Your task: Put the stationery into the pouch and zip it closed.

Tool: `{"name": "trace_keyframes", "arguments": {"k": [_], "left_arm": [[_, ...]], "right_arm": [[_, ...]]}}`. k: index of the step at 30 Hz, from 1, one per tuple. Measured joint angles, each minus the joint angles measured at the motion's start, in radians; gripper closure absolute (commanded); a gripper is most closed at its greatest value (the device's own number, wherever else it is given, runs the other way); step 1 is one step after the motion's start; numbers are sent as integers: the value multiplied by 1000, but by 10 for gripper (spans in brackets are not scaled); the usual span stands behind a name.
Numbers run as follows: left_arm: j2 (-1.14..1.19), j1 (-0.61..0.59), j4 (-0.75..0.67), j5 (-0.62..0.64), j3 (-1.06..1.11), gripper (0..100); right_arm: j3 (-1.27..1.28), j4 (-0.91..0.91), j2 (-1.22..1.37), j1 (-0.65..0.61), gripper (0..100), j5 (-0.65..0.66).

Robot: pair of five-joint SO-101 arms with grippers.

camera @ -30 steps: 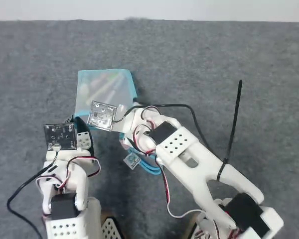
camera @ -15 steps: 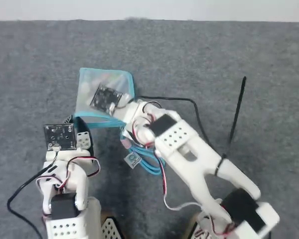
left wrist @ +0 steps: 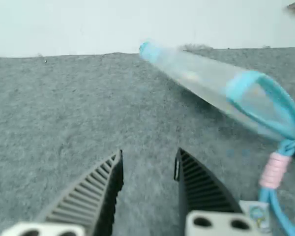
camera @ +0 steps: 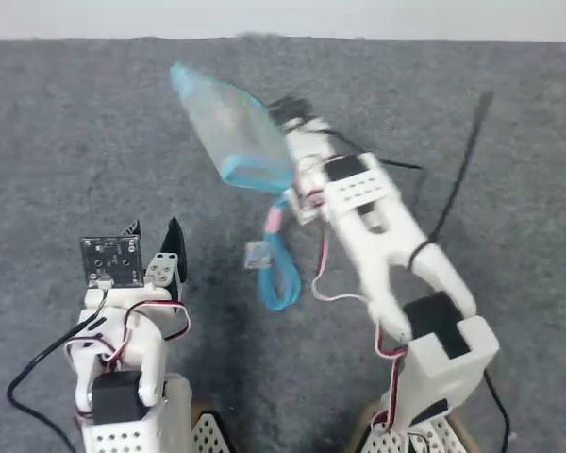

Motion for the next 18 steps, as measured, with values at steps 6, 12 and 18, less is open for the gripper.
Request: {"name": "trace_keyframes", "arguments": {"k": [6,12,18], "left_arm": [[0,91,0,0,2,829],[0,198,0,0,61,832],[0,91,-25,0,103,833]], "right_arm": [[0,71,-97,-35,993,-14],[146,81,-267,-127,993,48],[327,18,-345,-49,992,120]]}}
